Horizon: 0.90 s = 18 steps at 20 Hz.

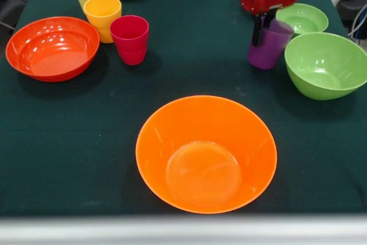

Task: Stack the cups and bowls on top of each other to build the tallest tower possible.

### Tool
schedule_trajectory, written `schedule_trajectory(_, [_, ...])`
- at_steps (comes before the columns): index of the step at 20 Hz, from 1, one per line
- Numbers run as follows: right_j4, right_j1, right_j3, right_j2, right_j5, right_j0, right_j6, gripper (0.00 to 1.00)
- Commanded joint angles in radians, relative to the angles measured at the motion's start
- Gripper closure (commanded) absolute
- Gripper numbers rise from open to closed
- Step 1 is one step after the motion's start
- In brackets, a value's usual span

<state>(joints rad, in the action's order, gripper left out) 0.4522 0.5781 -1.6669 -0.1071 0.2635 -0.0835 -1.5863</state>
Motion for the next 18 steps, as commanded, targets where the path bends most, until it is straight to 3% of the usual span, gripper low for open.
schedule_trajectory(1, [-0.058, 0.206, -0.107, -0.084, 0.310, 0.011, 0.042, 1.00])
schedule_trajectory(7, [-0.063, 0.303, -0.084, -0.161, 0.448, -0.086, 0.200, 1.00])
schedule_trajectory(11, [-0.012, 0.303, -0.062, -0.229, 0.443, -0.181, 0.293, 1.00])
schedule_trajectory(12, [0.017, 0.309, -0.105, -0.243, 0.397, -0.222, 0.316, 1.00])
schedule_trajectory(15, [0.065, 0.315, -0.119, -0.294, 0.358, -0.276, 0.354, 1.00])
schedule_trajectory(18, [0.090, 0.271, -0.039, -0.355, 0.374, -0.325, 0.402, 1.00])
